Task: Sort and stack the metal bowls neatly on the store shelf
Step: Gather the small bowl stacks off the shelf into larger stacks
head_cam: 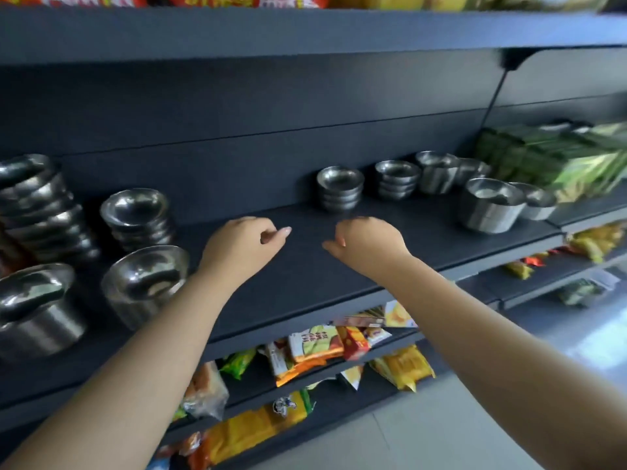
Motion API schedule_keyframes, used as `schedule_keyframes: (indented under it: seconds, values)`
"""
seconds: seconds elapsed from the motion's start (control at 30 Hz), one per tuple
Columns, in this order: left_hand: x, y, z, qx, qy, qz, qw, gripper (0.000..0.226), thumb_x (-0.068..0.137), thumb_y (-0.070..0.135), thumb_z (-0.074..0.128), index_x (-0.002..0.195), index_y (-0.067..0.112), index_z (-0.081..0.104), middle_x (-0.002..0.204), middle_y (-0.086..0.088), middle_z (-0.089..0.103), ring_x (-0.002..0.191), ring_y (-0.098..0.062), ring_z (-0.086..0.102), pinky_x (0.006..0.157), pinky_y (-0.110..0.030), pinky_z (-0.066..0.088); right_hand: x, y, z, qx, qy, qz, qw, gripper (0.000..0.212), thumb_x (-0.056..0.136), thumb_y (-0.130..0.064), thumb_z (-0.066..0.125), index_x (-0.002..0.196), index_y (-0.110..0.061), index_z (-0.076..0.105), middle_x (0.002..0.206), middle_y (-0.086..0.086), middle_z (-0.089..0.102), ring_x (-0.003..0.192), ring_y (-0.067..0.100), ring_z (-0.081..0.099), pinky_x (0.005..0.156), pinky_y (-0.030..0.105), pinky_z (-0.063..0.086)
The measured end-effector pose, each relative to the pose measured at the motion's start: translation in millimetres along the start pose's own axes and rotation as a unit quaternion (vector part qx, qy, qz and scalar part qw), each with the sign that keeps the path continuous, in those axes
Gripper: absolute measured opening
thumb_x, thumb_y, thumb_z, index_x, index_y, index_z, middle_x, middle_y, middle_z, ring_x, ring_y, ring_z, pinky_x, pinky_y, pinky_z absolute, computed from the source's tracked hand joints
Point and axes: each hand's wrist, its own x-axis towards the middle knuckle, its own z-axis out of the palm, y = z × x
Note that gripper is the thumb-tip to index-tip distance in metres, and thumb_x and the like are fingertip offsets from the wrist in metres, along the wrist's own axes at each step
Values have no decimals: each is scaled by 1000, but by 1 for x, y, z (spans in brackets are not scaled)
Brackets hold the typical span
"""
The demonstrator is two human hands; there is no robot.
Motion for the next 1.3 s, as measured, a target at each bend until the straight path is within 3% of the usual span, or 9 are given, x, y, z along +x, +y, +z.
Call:
schedule_keyframes:
  seconds: [0.2,0.37,0.5,0.63,0.83,0.93,1.03,1.2,1.3]
  values:
    - [21,108,68,-41,-56,69,995,42,92,40,48,55,22,43,59,8,44,65,-20,47,56,-27,28,-58,105,-6,-4,-8,84,996,42,97,-46,39,106,-10,58,104,7,64,98,27,58,65,30,39]
    - [30,214,136,-77,-105,82,988,40,93,41,47,65,14,56,60,6,47,65,-19,47,51,-28,27,-107,208,-19,5,-4,152,988,40,97,-47,39,100,-12,56,96,8,61,96,28,59,64,31,40]
    - [32,283,184,-98,-117,67,986,44,93,43,45,78,7,66,67,-3,59,70,-22,54,56,-30,35,-136,284,-19,16,14,192,981,40,97,-46,39,101,-11,59,88,6,58,88,26,57,53,27,36]
    - [34,324,218,-149,-127,21,980,42,93,43,45,76,10,66,79,-6,67,77,-22,60,65,-32,43,-149,336,-11,38,2,204,978,41,96,-45,41,105,-11,61,98,8,64,93,28,60,65,31,46]
    - [51,345,251,-202,-109,-61,971,38,94,39,45,77,13,66,81,-1,67,81,-17,58,75,-32,45,-135,390,4,77,0,204,976,44,95,-46,44,100,-7,64,86,8,61,89,29,61,64,32,47]
    - [69,344,272,-228,-114,-107,961,37,94,38,46,75,14,65,75,6,63,84,-16,59,77,-31,45,-118,410,12,141,-8,206,968,45,94,-45,48,98,-3,64,89,13,65,87,29,61,69,35,50]
    - [94,339,297,-264,-113,-152,946,35,93,40,47,71,18,62,74,8,62,83,-16,58,82,-32,45,-90,432,18,192,-2,200,961,42,92,-45,51,91,-4,61,83,10,58,81,25,56,66,32,43]
    - [139,334,333,-303,-105,-219,922,33,92,43,48,79,16,62,86,1,64,87,-18,58,76,-29,45,-25,469,25,156,-15,176,972,49,92,-45,51,97,2,65,93,18,68,90,33,62,72,35,50]
    - [158,331,352,-319,-95,-256,908,37,90,46,49,87,11,60,83,-1,60,88,-20,56,82,-33,45,12,488,42,164,-21,169,972,46,88,-50,55,74,-6,56,79,12,62,84,32,61,57,32,40]
